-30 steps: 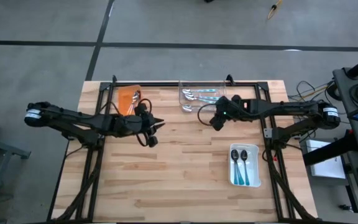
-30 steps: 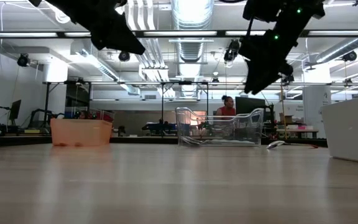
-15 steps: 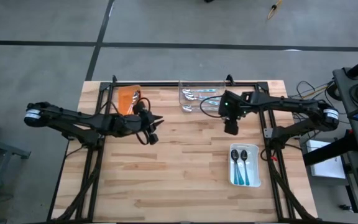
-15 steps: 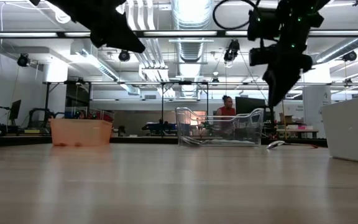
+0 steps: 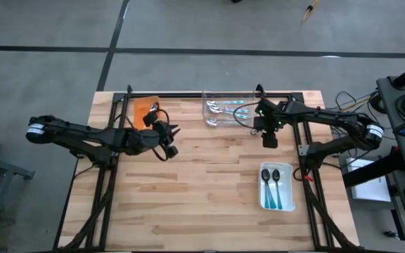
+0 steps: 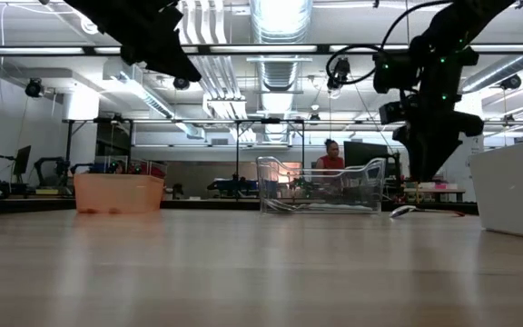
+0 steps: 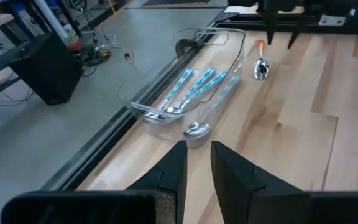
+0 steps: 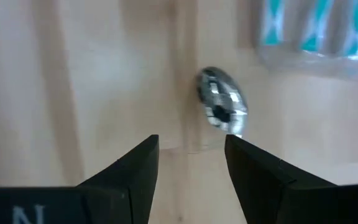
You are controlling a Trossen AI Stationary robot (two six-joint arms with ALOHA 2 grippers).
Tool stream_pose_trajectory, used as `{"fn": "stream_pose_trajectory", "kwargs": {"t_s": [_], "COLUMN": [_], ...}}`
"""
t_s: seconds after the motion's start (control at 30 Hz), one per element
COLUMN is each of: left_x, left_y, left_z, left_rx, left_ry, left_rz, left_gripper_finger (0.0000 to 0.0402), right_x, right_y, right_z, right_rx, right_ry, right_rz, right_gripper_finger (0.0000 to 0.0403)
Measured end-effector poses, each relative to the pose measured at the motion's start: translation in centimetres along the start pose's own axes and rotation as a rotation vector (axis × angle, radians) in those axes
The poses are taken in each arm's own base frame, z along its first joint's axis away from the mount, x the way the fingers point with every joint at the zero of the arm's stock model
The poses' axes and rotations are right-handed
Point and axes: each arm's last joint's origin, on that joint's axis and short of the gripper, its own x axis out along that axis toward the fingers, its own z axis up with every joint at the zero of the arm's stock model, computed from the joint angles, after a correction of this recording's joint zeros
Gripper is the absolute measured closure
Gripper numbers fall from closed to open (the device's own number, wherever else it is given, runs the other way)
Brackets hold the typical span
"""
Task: Sort silverware by color (type)
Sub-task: Put the orange spoon into the orange bin
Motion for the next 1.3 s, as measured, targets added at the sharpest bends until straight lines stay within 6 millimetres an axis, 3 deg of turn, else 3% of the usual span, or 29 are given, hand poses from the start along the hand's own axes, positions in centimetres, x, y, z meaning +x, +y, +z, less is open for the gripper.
{"fn": "stream_pose_trajectory", "kwargs": {"t_s": [0.37, 0.6, 0.77, 1.3], "left_x": [-0.1, -0.1, -0.2, -0.2], "left_y": [0.1, 0.2, 0.2, 0.2], "left_z": [-0.3, -0.3, -0.3, -0.3], "left_rx": [0.026, 0.023, 0.021, 0.025], "left_ry": [0.030, 0.027, 0.025, 0.029], "left_rz": [0.006, 0.006, 0.005, 0.006], "left_gripper_finger": [0.0348, 0.0348, 0.0348, 0.0348], "right_x": [0.2, 2.1, 3.7, 4.6], "right_y": [-2.4, -2.8, -3.2, -3.7], "right_z": [-0.8, -0.8, -1.1, -0.8], "right_rx": [0.105, 0.132, 0.132, 0.145], "right_ry": [-0.047, 0.031, 0.175, 0.154], "right_rz": [-0.065, -0.030, -0.110, -0.110], "right_gripper_finger": [0.0227, 0.0227, 0.0227, 0.0227]}}
